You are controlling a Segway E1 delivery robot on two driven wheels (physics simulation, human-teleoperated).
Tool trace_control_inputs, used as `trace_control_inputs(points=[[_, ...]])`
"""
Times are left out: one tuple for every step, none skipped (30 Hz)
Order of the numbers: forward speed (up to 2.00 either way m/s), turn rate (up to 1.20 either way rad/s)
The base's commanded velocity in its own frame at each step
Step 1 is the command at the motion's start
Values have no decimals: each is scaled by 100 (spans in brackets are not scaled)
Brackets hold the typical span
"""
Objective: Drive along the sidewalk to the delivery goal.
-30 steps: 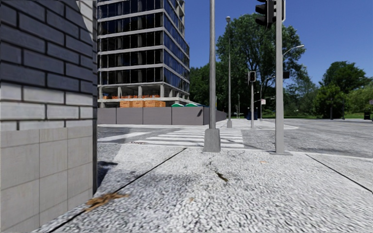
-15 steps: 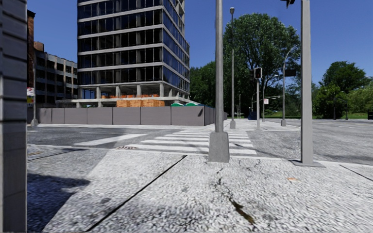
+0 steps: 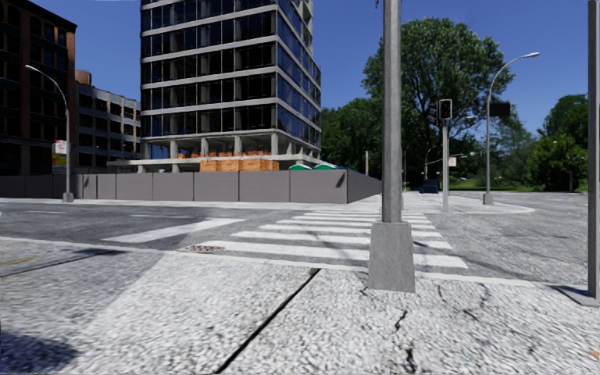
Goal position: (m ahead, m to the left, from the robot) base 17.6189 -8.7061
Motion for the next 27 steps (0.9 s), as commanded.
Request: trace_control_inputs(points=[[178,27],[178,28],[178,28],[178,28],[178,28],[178,29],[178,30],[178,32],[178,33],[178,34],[178,34],[178,36],[178,36],[178,37],[178,37],[178,37],[178,37],[178,37],[178,32],[178,0],[178,0],[178,0],[178,-16],[177,-39],[177,-55],[177,-55],[175,-57]])
